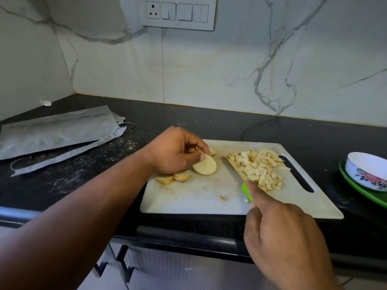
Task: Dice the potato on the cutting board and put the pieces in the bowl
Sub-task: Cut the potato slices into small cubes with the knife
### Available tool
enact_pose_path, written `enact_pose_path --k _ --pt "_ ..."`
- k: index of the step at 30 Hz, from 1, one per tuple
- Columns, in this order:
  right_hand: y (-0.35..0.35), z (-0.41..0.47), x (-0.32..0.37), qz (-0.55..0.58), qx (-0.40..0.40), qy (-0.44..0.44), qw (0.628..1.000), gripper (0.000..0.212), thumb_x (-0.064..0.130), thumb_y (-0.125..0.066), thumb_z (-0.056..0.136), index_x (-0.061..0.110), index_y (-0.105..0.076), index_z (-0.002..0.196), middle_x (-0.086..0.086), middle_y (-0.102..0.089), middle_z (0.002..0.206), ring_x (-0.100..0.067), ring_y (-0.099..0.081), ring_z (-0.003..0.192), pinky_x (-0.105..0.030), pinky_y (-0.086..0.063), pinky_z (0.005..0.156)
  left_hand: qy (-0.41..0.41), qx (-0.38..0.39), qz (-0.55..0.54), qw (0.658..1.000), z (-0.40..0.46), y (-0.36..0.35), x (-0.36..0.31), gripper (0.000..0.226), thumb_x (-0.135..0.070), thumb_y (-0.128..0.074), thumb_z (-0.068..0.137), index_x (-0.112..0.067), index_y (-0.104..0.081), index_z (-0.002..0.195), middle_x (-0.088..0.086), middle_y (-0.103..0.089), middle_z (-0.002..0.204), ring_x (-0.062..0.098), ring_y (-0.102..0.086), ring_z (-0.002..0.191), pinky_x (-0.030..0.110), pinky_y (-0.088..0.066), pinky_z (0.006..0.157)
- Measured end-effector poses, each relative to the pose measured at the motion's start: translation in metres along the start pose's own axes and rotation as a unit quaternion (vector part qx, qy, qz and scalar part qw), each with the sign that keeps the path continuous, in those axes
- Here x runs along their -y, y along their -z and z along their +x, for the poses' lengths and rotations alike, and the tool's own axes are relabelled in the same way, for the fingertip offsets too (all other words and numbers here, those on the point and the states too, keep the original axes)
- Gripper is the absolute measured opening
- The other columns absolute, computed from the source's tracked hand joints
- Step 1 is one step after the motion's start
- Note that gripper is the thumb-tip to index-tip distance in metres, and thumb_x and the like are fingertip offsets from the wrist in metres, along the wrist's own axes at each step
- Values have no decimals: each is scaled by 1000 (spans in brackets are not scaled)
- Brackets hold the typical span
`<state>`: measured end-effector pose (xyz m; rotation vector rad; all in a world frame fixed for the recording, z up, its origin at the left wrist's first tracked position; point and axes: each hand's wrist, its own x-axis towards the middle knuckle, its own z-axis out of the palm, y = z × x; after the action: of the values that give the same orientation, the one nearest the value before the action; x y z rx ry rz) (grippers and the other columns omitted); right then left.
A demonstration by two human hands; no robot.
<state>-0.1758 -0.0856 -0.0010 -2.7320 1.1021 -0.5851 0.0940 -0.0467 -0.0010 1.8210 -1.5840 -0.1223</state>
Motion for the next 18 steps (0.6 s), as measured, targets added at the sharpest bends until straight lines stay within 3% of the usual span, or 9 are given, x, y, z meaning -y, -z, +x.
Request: enact_pose_path --k 2,4,7,10,12,16,18 --pt "1 0 5 8 -10 4 1000 57 42 -28 97 44 -16 153 10 -51 65 -6 -48 59 -19 -36 56 11 22 13 1000 0 2 0 17 -29 -81 90 -32 -81 107 -14 -71 72 1 -66 70 26 -55 79" --pt "-1 2 12 20 -16 15 1000 57 41 -28 98 42 -17 154 11 -52 65 -5 -48 59 -19 -36 55 14 49 38 998 -3 7 -1 28 -38 -85 85 -34 -80 112 -25 -69 84 -7 -66 83 14 -48 81" --pt "-6 8 18 20 -21 16 999 56 39 -32 97 38 -25 153 9 -54 69 -10 -50 61 -21 -41 58 -6 77 70 995 -4 10 -1 44 -43 -88 79 -34 -78 120 -30 -66 103 -7 -65 99 14 -48 91" --pt "-3 10 12 14 -27 -6 1000 55 39 -33 97 39 -28 152 12 -53 69 -7 -48 59 -17 -35 52 -14 78 81 994 -2 8 0 46 -47 -88 77 -38 -76 120 -34 -62 102 -10 -58 102 13 -43 93" --pt "1 7 11 17 -34 -6 999 55 40 -33 98 41 -26 152 13 -51 68 -5 -45 58 -16 -30 51 -12 72 88 994 -1 5 1 45 -57 -86 74 -44 -77 116 -31 -65 107 -6 -54 108 22 -43 99" --pt "5 0 19 18 -26 10 999 56 42 -31 97 42 -23 152 14 -55 69 -4 -49 61 -17 -36 55 -3 82 99 992 0 1 0 53 -79 -76 65 -48 -78 108 -26 -67 114 -3 -48 116 45 -37 113" --pt "8 -1 21 21 -25 14 999 55 42 -32 96 43 -25 151 14 -56 71 -4 -50 63 -17 -38 56 -1 79 104 991 1 0 0 48 -74 -80 68 -46 -79 107 -27 -67 113 -3 -48 116 49 -34 115"
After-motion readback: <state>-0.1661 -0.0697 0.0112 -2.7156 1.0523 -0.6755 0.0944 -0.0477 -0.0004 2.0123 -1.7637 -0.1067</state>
